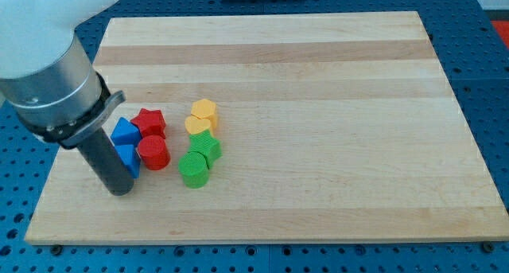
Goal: Place your arm right to the green circle
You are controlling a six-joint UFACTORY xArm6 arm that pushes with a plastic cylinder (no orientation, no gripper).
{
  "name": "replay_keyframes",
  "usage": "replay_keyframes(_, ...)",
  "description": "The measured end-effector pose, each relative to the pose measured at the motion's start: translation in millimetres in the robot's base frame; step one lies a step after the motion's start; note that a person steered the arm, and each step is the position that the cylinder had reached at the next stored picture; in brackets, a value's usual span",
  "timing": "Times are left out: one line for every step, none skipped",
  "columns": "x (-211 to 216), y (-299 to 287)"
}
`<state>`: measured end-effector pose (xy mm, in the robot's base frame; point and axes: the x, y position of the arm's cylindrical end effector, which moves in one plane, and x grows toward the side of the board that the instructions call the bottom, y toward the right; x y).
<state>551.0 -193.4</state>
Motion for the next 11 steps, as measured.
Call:
replay_keyframes(-16,0)
replay_keyframes(-17,0)
replay_keyframes(0,3)
replay_keyframes(43,15)
replay_keyframes(49,72)
replay_keyframes(49,103)
replay_keyframes(24,139)
replay_keyframes(23,141)
replay_keyframes(22,141)
replay_keyframes(-7,141)
replay_keyframes(-12,141)
